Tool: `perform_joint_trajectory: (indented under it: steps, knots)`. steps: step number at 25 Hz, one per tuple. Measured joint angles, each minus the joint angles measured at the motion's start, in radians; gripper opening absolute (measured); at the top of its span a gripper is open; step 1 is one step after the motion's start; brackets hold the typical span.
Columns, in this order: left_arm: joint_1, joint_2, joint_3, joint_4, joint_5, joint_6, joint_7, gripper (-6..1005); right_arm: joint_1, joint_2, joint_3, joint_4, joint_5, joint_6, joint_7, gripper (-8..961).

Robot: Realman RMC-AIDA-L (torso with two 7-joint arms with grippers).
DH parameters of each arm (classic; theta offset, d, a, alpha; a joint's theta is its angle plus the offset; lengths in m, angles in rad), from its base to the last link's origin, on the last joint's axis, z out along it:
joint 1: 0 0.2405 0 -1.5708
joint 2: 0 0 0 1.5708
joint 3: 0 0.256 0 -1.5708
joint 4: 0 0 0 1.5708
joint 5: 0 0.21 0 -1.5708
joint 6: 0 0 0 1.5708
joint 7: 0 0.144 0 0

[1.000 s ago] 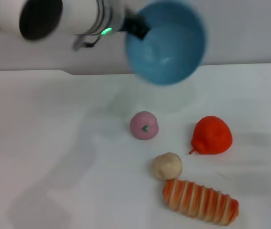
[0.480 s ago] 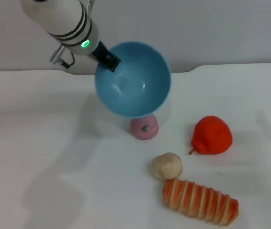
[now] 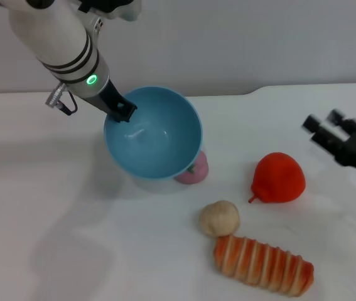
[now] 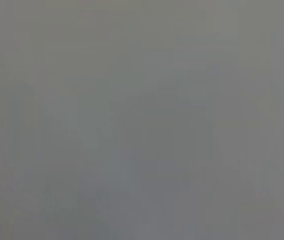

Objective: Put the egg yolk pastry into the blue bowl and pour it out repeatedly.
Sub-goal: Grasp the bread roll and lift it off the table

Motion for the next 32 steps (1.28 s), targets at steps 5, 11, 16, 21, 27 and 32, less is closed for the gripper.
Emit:
perform_joint_trajectory:
  steps: [5,11,16,21,27,32]
  knots:
    - [0.018,-0.003,0.001,-0.010,-0.003,0.018,0.005,0,0.002,-0.001,0.002,-0.209,-0.326,0.068,0.450,679]
    - [0.019,-0.007,0.002,-0.016,-0.006,0.041,0.005,0,0.007,-0.002,0.009,-0.398,-0.622,0.005,0.878,673]
    - [0.014,-0.008,0.003,-0.008,-0.006,0.050,0.005,0,0.044,-0.014,0.006,-0.408,-0.641,-0.047,1.064,668]
    - [0.017,-0.008,0.005,-0.010,-0.009,0.053,0.005,0,0.065,-0.021,0.005,-0.396,-0.694,-0.016,1.241,663]
    - [0.020,-0.008,0.007,-0.007,-0.009,0.056,0.005,-1,0.110,-0.025,0.002,-0.350,-0.814,0.006,1.346,657]
    - [0.024,-0.012,0.009,-0.013,-0.010,0.065,0.005,-1,0.178,-0.016,0.000,-0.270,-0.843,0.064,1.344,653]
